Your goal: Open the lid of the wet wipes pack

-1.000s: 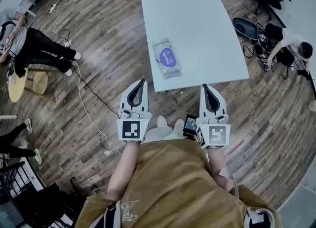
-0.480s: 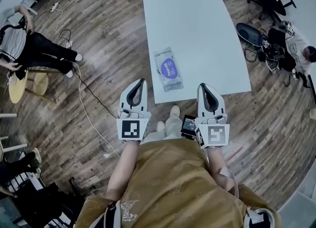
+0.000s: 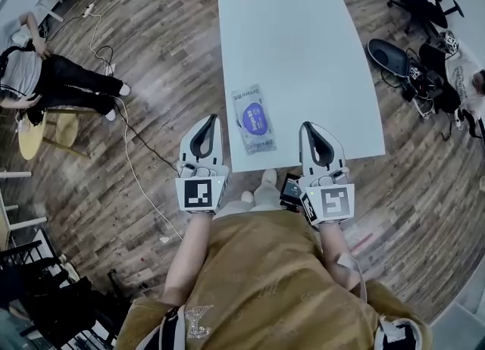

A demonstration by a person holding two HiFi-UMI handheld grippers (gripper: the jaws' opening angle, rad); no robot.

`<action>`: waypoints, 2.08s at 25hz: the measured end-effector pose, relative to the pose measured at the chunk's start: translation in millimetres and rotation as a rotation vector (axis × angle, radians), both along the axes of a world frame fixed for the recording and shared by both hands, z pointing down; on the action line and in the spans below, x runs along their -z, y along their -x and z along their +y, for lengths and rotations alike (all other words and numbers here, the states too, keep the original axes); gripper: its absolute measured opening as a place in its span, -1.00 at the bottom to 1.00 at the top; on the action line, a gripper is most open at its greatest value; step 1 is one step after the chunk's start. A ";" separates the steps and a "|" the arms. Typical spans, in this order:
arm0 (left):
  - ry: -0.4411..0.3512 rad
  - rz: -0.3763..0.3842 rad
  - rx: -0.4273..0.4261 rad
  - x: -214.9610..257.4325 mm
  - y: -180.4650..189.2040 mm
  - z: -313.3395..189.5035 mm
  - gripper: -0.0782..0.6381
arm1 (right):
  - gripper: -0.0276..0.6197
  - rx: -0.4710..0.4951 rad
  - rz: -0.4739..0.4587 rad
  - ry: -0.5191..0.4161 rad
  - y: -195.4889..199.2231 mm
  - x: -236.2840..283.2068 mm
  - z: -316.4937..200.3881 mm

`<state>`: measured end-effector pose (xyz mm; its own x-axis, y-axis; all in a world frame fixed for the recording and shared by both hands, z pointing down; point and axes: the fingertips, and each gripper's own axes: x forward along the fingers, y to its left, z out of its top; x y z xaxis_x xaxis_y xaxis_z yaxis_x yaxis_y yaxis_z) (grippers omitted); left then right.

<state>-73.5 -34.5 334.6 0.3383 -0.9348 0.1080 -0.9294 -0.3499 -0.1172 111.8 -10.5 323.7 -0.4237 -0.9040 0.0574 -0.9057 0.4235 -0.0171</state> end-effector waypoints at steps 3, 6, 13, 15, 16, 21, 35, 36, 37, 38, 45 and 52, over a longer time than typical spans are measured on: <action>-0.012 -0.006 0.002 2.7 -5.5 -4.2 -0.77 | -0.89 0.003 -0.004 0.008 -2.7 3.8 -10.7; -0.009 -0.004 0.021 1.8 -5.9 -7.6 -0.77 | -0.89 -0.005 -0.009 0.025 -4.9 -1.0 -17.8; 0.020 -0.026 -0.025 -10.4 -8.1 -22.1 -0.77 | -0.89 -0.018 0.013 0.066 0.9 -13.0 -29.5; 0.030 -0.029 -0.041 -15.5 -6.5 -27.3 -0.77 | -0.89 -0.025 0.018 0.084 5.4 -17.7 -33.2; 0.037 -0.027 -0.047 -18.4 -6.1 -29.4 -0.77 | -0.89 -0.025 0.020 0.096 7.8 -20.5 -34.5; 0.070 -0.016 -0.066 -31.8 -8.8 -34.9 -0.77 | -0.89 -0.005 0.044 0.154 18.5 -37.4 -40.1; 0.194 -0.060 -0.118 -92.0 -15.1 -34.5 -0.77 | -0.89 0.036 0.088 0.343 40.7 -107.0 -48.7; 0.208 -0.064 -0.122 -97.7 -16.1 -35.3 -0.77 | -0.89 0.039 0.092 0.357 41.8 -112.4 -50.2; 0.223 -0.067 -0.126 -103.5 -17.0 -35.3 -0.77 | -0.89 0.042 0.095 0.371 42.9 -117.8 -51.3; 0.239 -0.072 -0.130 -109.3 -17.6 -34.3 -0.77 | -0.89 0.044 0.094 0.388 44.2 -123.8 -51.6; 0.343 -0.099 -0.158 -148.6 -22.1 -22.5 -0.77 | -0.88 0.054 0.114 0.528 50.9 -175.4 -50.3; 0.437 -0.107 -0.235 -182.7 -41.2 -11.2 -0.77 | -0.81 0.075 0.159 0.613 59.9 -208.6 -48.6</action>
<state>-32.3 -45.7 517.3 0.4997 -0.6942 0.5180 -0.8103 -0.5860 -0.0035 51.9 -59.1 532.3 -0.4285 -0.6552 0.6221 -0.8853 0.4421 -0.1441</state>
